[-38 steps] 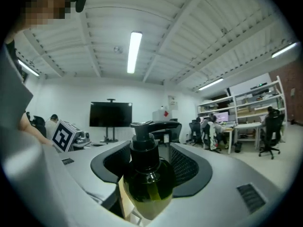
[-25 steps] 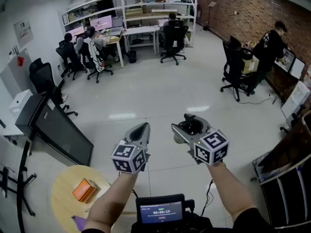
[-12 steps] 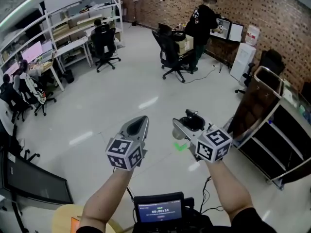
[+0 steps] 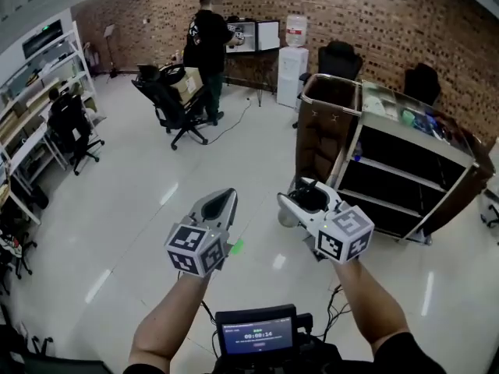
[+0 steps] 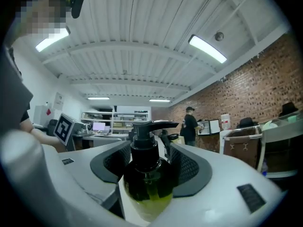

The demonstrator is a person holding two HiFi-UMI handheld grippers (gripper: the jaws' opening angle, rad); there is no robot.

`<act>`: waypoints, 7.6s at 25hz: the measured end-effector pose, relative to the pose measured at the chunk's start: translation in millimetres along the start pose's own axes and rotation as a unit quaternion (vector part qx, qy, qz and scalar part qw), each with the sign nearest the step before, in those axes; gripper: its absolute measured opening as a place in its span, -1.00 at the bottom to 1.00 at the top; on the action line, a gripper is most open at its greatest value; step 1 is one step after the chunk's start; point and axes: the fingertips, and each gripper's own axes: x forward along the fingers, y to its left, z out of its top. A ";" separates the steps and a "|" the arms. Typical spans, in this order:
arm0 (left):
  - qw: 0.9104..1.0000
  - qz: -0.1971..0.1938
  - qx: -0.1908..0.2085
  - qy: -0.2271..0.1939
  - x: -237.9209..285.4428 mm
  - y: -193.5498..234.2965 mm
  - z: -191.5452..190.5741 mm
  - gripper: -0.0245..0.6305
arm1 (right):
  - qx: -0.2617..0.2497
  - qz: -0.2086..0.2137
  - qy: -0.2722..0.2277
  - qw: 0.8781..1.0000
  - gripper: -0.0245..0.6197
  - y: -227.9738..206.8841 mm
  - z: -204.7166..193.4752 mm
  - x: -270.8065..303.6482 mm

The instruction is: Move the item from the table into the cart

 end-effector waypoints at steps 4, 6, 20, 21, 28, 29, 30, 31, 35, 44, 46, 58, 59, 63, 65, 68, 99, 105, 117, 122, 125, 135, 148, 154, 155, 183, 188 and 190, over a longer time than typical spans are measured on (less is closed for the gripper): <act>0.999 -0.051 0.009 0.007 148.4 -66.3 -12.5 -0.91 | -0.012 -0.055 -0.012 0.998 -0.14 -148.5 3.3 -59.3; 0.996 -0.087 0.008 0.010 216.2 -97.8 -17.3 -0.91 | -0.007 -0.095 -0.019 0.995 -0.14 -218.4 3.8 -85.5; 0.943 -0.331 0.015 0.020 615.5 -221.2 -30.0 -0.91 | -0.005 -0.304 -0.024 0.952 -0.17 -584.3 -11.3 -135.2; 0.940 -0.341 0.017 0.020 637.1 -224.3 -28.5 -0.91 | -0.006 -0.315 -0.025 0.949 -0.17 -604.6 -9.9 -135.9; 0.921 -0.389 0.032 0.013 787.2 -274.2 -16.0 -0.91 | -0.014 -0.351 -0.035 0.936 -0.17 -752.8 13.9 -165.7; 0.920 -0.391 0.034 0.012 810.6 -287.0 -19.4 -0.91 | -0.015 -0.350 -0.036 0.936 -0.17 -776.7 13.1 -175.2; 0.919 -0.392 0.036 0.010 833.6 -299.5 -22.6 -0.91 | -0.015 -0.348 -0.038 0.937 -0.17 -800.5 12.4 -184.6; 0.919 -0.393 0.036 0.011 856.1 -310.6 -24.4 -0.91 | -0.015 -0.346 -0.038 0.937 -0.17 -824.1 13.2 -192.5; 0.920 -0.389 0.030 0.016 943.0 -338.7 -15.2 -0.91 | -0.015 -0.336 -0.033 0.941 -0.17 -913.3 30.5 -207.3; 0.927 -0.374 0.013 0.018 1152.3 -385.1 55.6 -0.91 | -0.003 -0.302 -0.023 0.953 -0.17 -1141.1 103.0 -213.8; 0.928 -0.371 0.020 0.015 1205.4 -382.0 74.7 -0.91 | -0.006 -0.297 -0.021 0.955 -0.17 -1192.1 122.6 -200.7; 0.935 -0.353 0.034 0.024 1453.7 -264.0 150.1 -0.91 | 0.010 -0.287 -0.026 0.958 -0.17 -1433.7 191.0 -53.0; 0.936 -0.350 0.031 0.027 1476.1 -259.7 154.5 -0.91 | 0.012 -0.285 -0.024 0.958 -0.17 -1457.4 196.2 -44.5; 0.941 -0.334 0.023 0.039 1554.2 -252.5 158.0 -0.91 | 0.008 -0.265 -0.015 0.964 -0.17 -1534.9 205.3 -17.3; 0.946 -0.321 0.024 0.036 1579.7 -247.8 156.8 -0.91 | 0.008 -0.249 -0.021 0.968 -0.17 -1561.0 205.5 -3.7; 0.954 -0.298 0.024 0.032 1607.0 -236.7 154.1 -0.91 | 0.009 -0.227 -0.019 0.974 -0.17 -1589.0 202.0 18.0; 0.965 -0.253 0.001 0.073 1894.5 47.5 105.2 -0.91 | 0.069 -0.239 0.089 0.964 -0.17 -1877.4 107.6 391.3; 0.965 -0.238 -0.004 0.106 1948.5 74.3 46.8 -0.91 | 0.085 -0.244 0.109 0.960 -0.17 -1929.7 45.0 412.6; 0.963 -0.241 -0.023 0.117 1998.5 73.6 -4.2 -0.91 | 0.058 -0.199 0.097 0.973 -0.18 -1965.1 0.0 421.0; 0.962 -0.244 -0.025 0.124 2002.8 75.4 -13.1 -0.91 | 0.057 -0.187 0.089 0.977 -0.18 -1961.7 -8.8 429.9; 0.961 -0.245 -0.026 0.125 2003.7 73.5 -12.5 -0.91 | 0.058 -0.191 0.080 0.977 -0.18 -1964.2 -10.7 425.1; 0.959 -0.247 -0.025 0.135 2004.1 60.4 -20.5 -0.91 | 0.040 -0.171 0.061 0.983 -0.14 -1959.7 -14.8 410.7; 0.958 -0.252 -0.024 0.136 1978.3 53.3 -9.4 -0.91 | 0.019 -0.187 0.090 0.978 0.18 -1949.5 -11.1 393.6; 0.964 -0.240 -0.022 0.114 1954.3 48.4 29.1 -0.91 | 0.021 -0.211 0.078 0.974 0.18 -1932.5 22.5 356.8; 0.964 -0.240 -0.020 0.111 1946.6 40.1 33.2 -0.91 | 0.024 -0.215 0.075 0.974 0.18 -1926.3 26.2 344.3; 0.948 -0.314 0.053 -0.011 1494.3 -139.3 125.2 -0.91 | -0.010 -0.242 -0.034 0.970 -0.72 -1495.2 155.5 50.6; 0.940 -0.335 0.055 -0.027 1430.9 -247.5 75.5 -0.91 | -0.076 -0.245 -0.029 0.966 -0.89 -1440.6 111.7 -72.6; 0.941 -0.331 0.056 -0.031 1402.5 -260.1 76.7 -0.91 | -0.063 -0.242 -0.039 0.968 -0.89 -1410.9 116.1 -98.5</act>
